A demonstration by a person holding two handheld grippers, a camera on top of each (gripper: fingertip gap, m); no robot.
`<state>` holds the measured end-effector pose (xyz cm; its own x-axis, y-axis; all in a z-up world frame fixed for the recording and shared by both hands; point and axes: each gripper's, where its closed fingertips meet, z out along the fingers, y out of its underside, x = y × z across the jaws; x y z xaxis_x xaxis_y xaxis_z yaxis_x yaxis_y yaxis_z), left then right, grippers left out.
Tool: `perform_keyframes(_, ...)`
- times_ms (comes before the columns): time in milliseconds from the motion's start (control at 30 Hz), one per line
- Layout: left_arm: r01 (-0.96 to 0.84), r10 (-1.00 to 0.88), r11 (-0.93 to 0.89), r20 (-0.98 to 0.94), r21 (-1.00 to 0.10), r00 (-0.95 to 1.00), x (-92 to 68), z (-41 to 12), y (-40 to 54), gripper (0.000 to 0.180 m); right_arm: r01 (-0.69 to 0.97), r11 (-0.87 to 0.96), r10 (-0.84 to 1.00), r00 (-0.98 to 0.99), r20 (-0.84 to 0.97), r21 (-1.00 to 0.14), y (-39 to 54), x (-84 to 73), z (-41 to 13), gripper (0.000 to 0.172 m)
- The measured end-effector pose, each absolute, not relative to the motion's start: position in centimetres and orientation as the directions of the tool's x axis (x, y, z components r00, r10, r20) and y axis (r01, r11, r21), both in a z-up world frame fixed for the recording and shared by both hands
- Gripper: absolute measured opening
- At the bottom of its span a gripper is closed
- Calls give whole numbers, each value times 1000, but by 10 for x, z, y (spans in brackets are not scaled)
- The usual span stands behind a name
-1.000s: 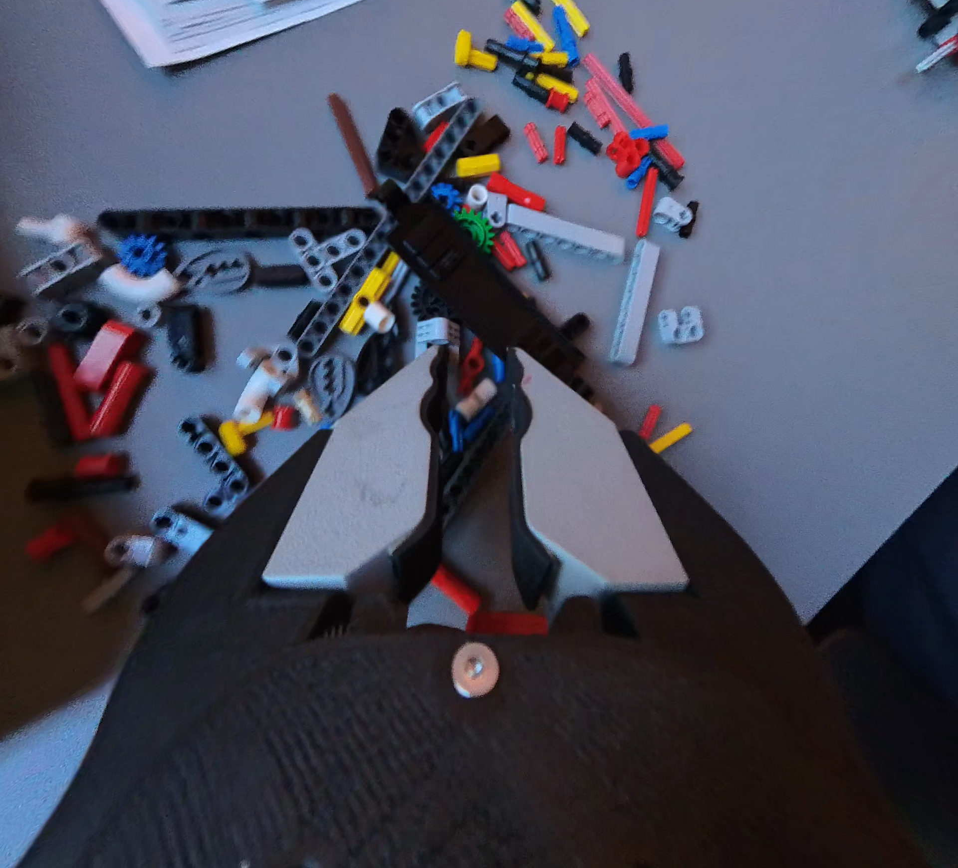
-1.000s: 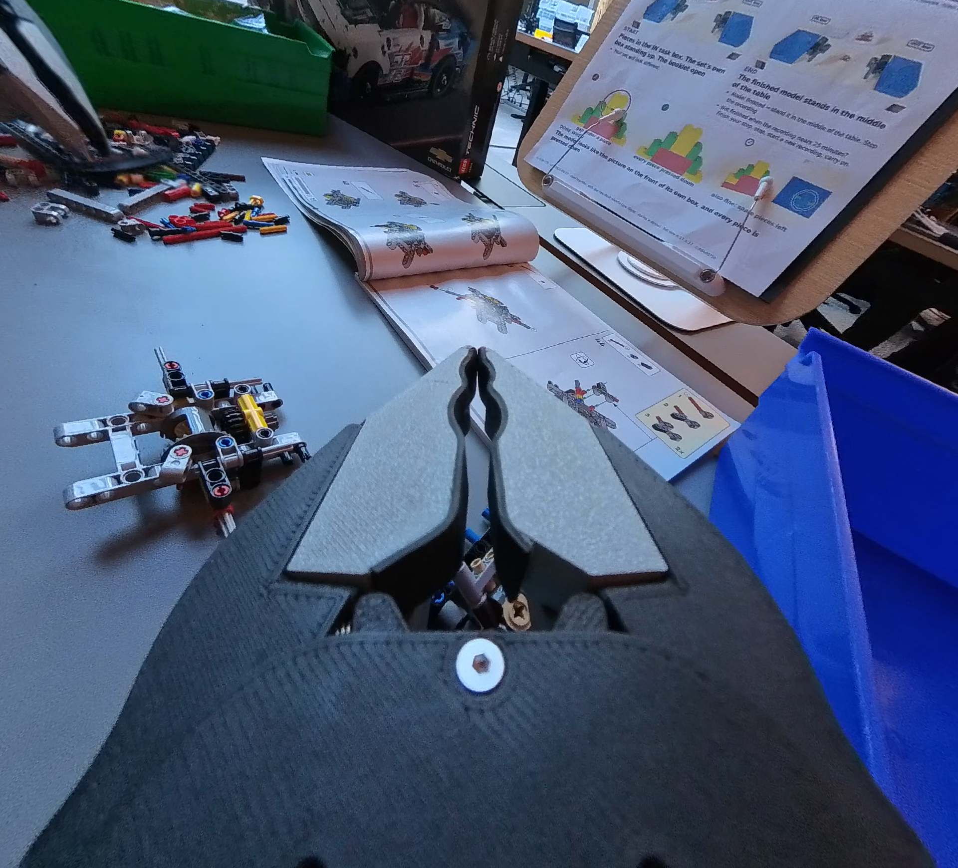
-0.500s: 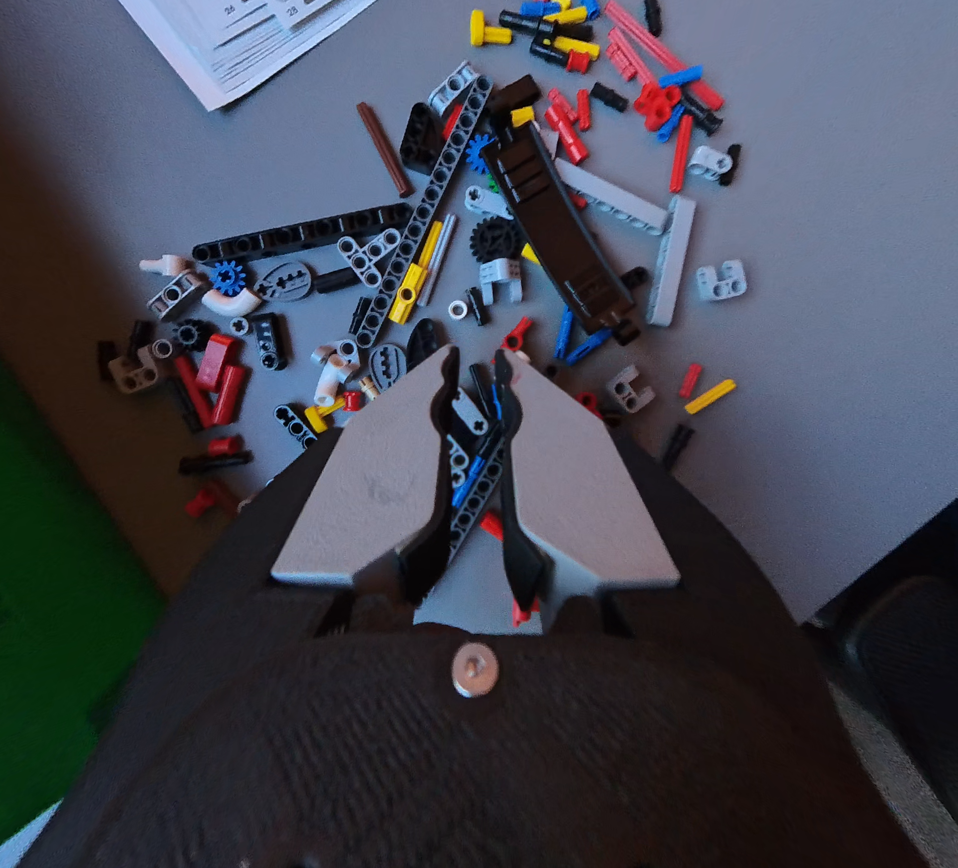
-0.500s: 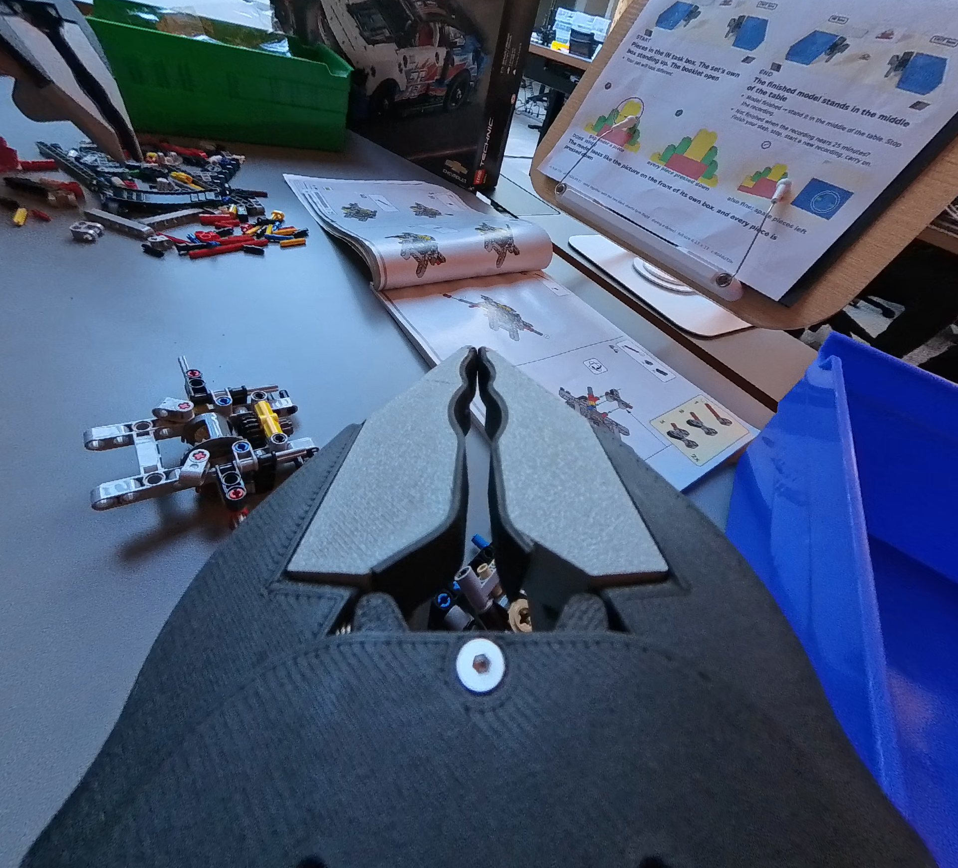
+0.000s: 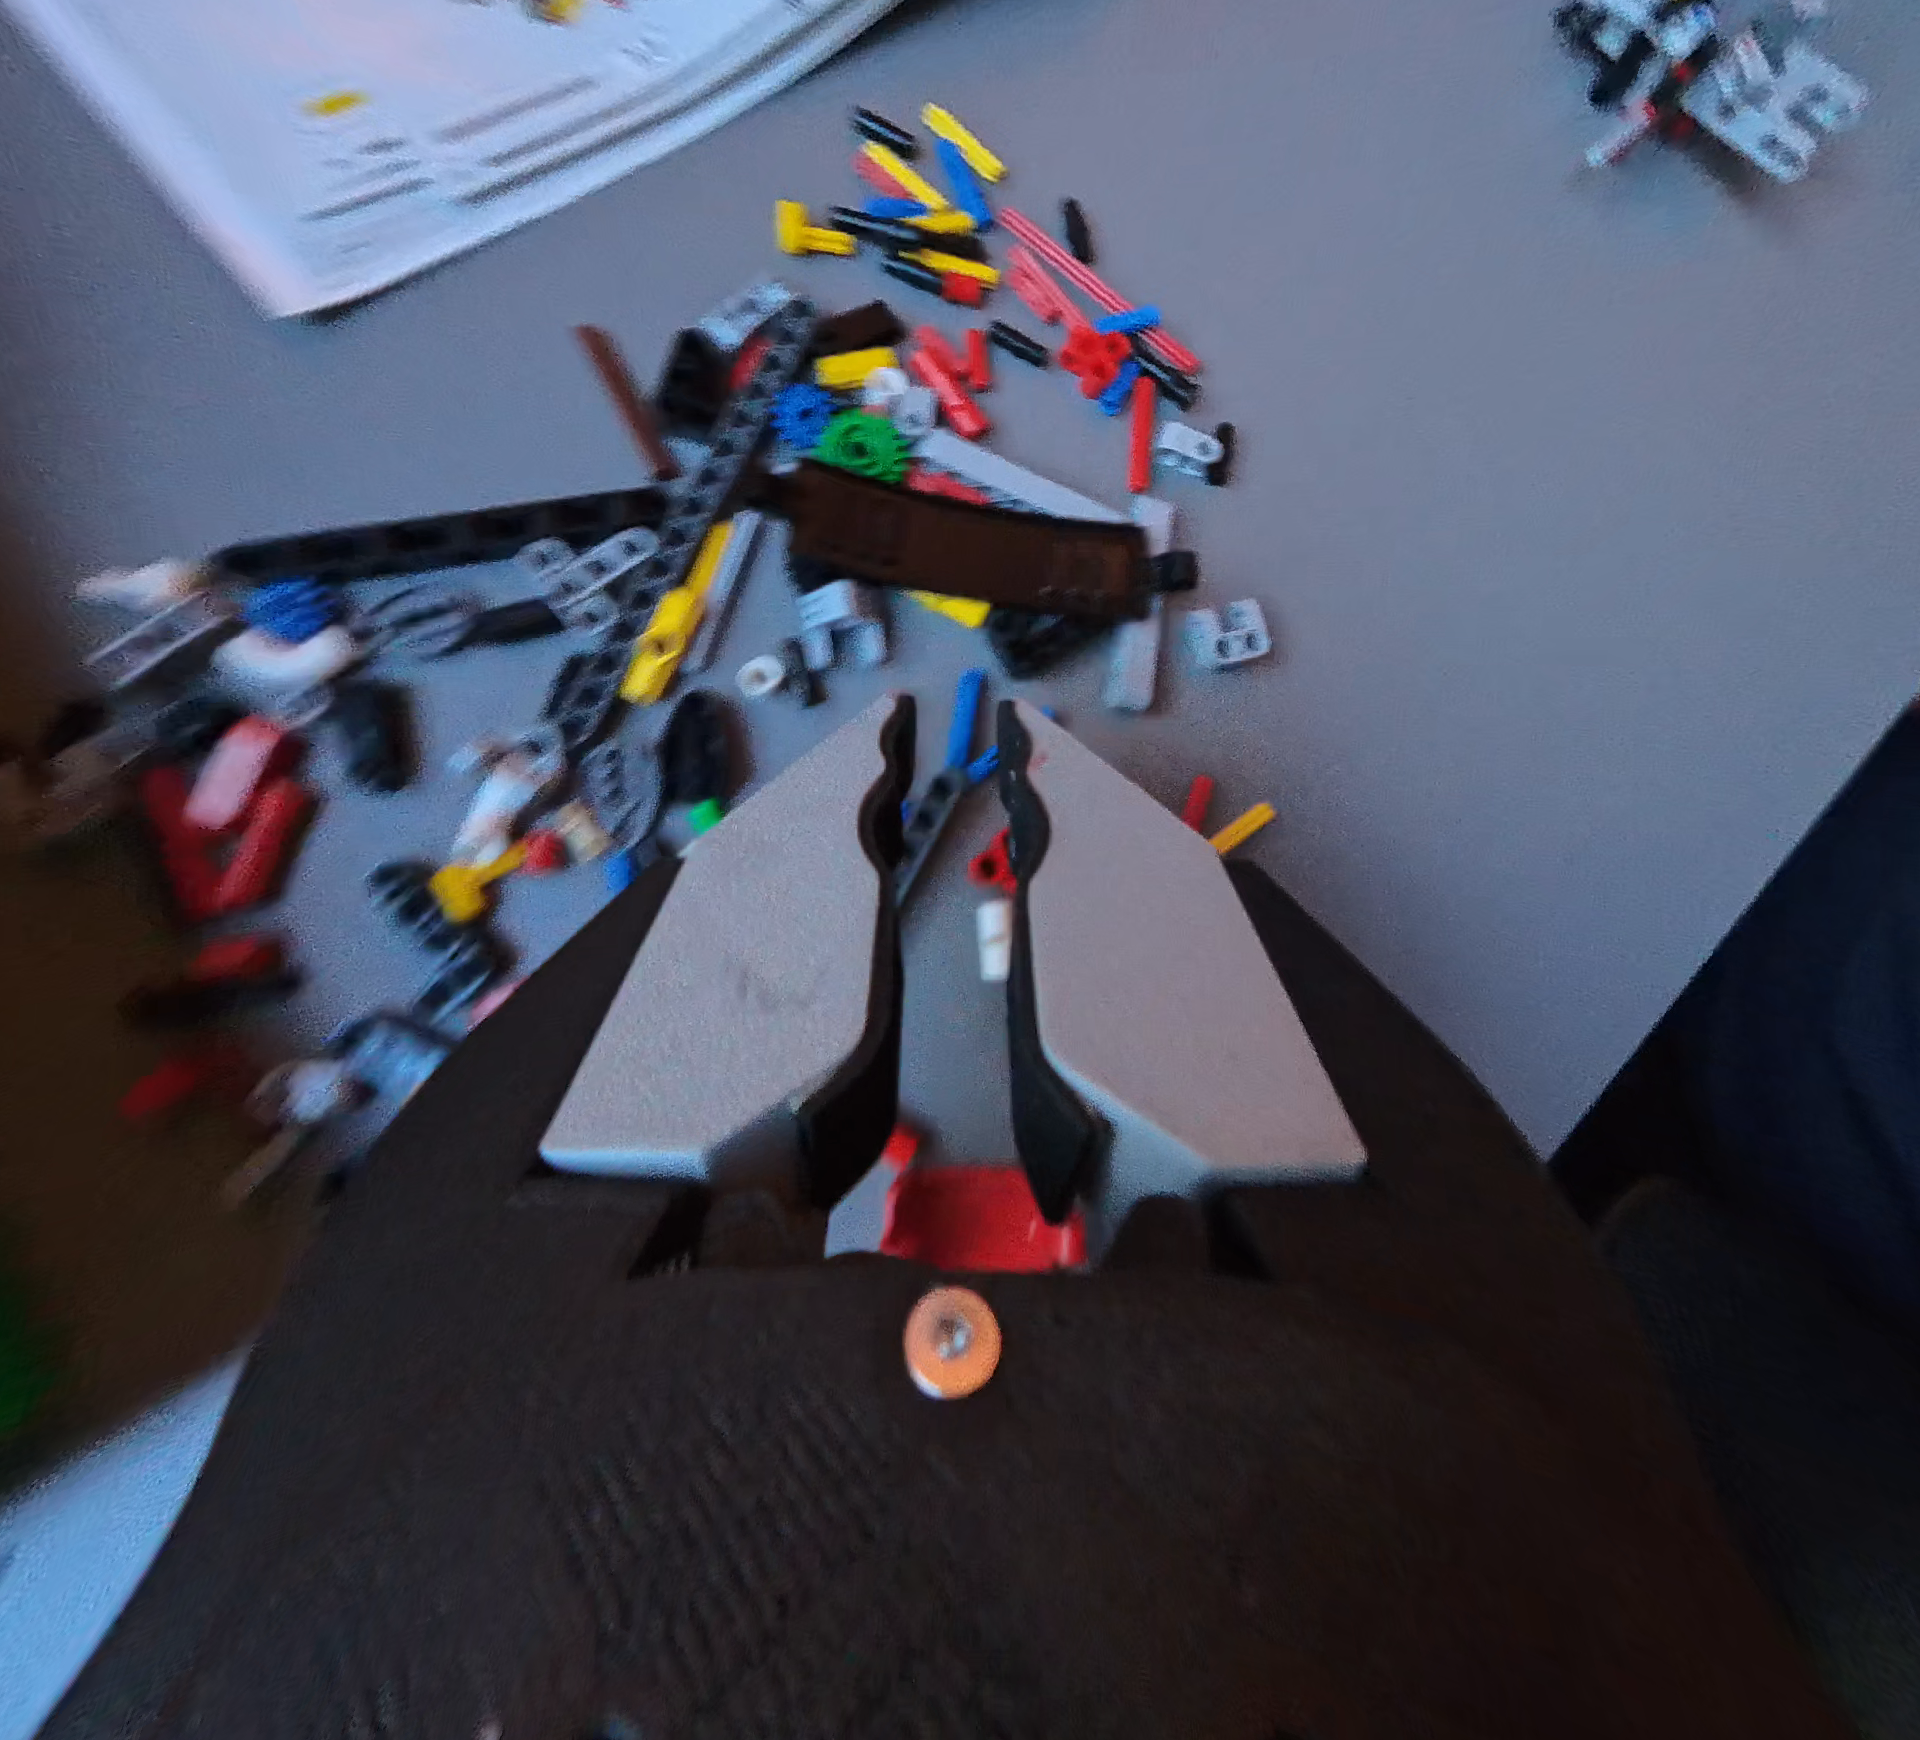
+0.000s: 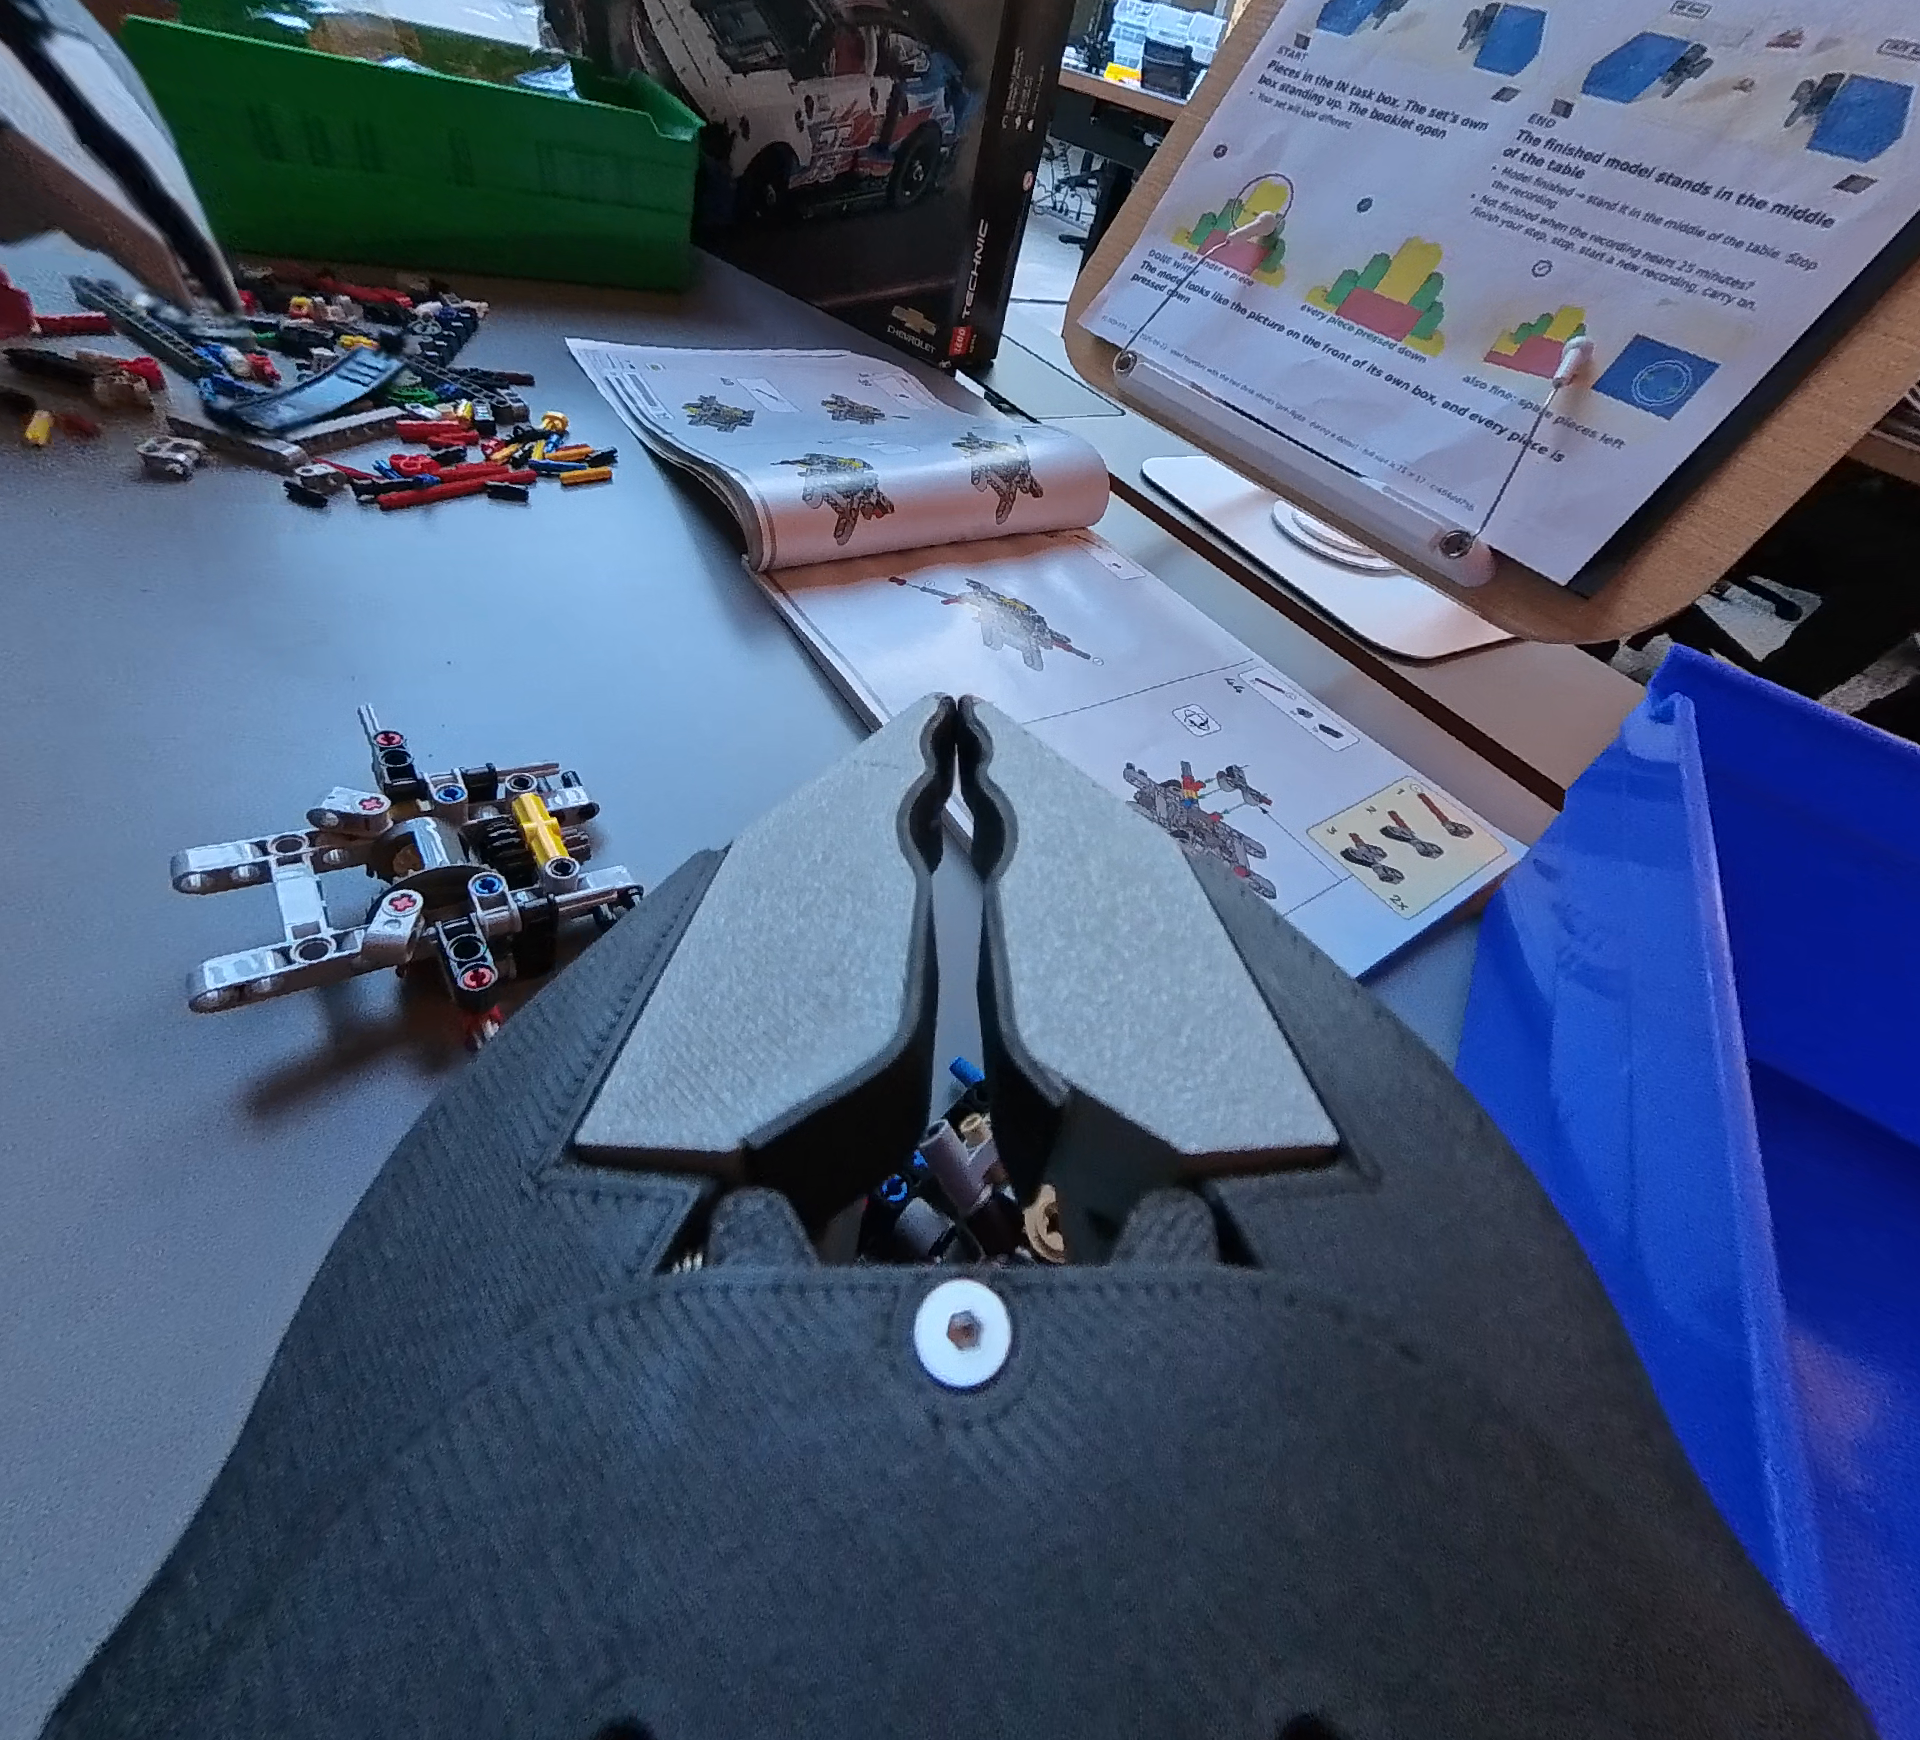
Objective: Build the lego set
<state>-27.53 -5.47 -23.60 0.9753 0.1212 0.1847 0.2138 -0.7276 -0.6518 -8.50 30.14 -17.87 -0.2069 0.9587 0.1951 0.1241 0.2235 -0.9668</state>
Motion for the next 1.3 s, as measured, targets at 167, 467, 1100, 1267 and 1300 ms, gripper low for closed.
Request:
perform_keyframes(167,365,384,-669,119,-648,916,-320,-229,-127,21,127,218,959,-211,189,-968,301,-86,-179,0)
perform_keyframes(467,367,515,-614,-2,-699,857,-341,-229,-182,23,128,232,960,-191,205,-964,304,-87,-180,0)
perform_keyframes(1100,120,141,-989,-286,-91,948,-390,-240,-113,4,135,251,954,-200,222,-958,300,-87,-181,0)
perform_keyframes(1267,183,169,-982,-206,53,964,-398,-256,-119,11,122,236,954,-216,206,-964,298,-85,-179,0)
perform_keyframes(1300,190,173,-980,-203,66,964,-400,-259,-119,12,119,229,955,-219,199,-966,298,-85,-178,0)
